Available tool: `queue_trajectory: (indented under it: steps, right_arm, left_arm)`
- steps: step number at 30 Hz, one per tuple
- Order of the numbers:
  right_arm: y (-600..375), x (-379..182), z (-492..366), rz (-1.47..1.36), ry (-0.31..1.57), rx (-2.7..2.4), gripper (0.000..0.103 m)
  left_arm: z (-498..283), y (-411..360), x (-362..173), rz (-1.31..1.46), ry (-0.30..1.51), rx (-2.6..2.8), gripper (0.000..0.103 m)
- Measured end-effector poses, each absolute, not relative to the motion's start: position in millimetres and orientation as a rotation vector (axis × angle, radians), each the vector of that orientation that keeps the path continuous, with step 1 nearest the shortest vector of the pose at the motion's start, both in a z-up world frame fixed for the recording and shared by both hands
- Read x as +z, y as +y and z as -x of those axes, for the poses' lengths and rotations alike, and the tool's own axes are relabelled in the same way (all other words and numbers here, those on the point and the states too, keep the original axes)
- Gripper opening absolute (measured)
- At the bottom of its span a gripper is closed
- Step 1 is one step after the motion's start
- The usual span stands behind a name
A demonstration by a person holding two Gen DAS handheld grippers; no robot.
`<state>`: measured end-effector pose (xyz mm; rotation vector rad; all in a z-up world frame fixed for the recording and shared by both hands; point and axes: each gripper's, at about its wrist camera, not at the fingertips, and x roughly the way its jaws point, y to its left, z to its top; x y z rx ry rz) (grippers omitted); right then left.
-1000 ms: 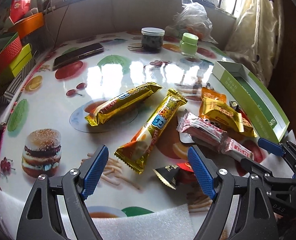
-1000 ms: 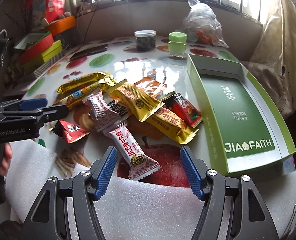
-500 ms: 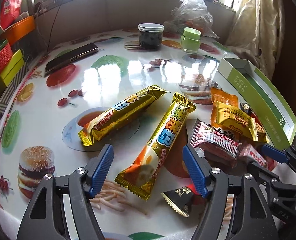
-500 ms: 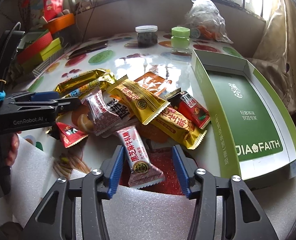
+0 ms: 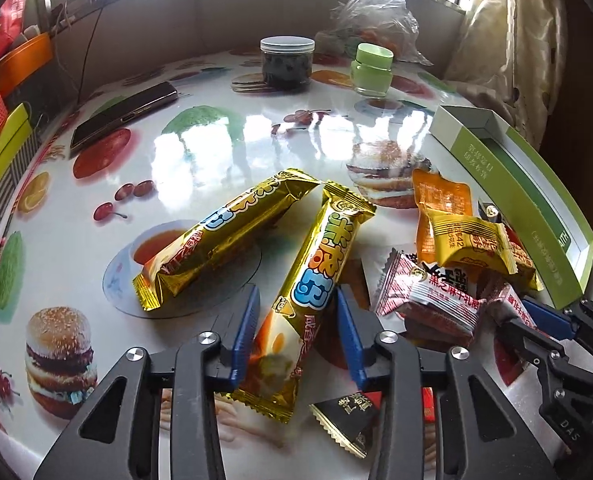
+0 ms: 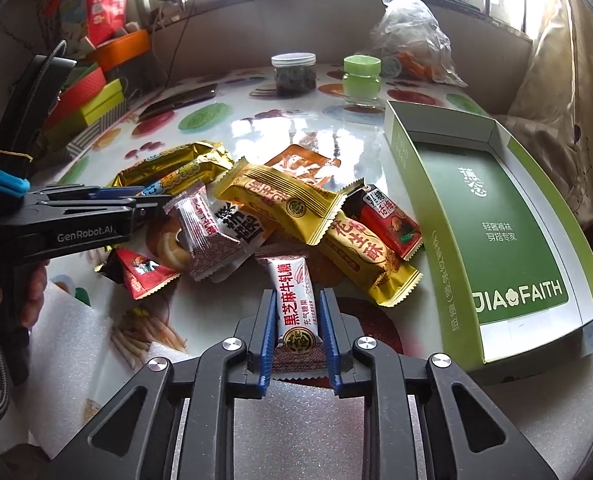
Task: Organize snacks
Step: 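Grasp a white-and-red wrapped bar with the right tool while the left tool grasps a long yellow bar, then carry both held bars over the green box with both tools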
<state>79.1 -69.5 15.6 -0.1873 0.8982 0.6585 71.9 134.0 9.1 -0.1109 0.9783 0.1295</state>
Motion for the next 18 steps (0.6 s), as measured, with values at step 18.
queue_trajectory:
  steps: [18]
  right_arm:
    - [-81,35,-80,0.101,0.854,0.659,0.017]
  left_arm:
    - [-60,134,31,0.161,0.931,0.130,0.024]
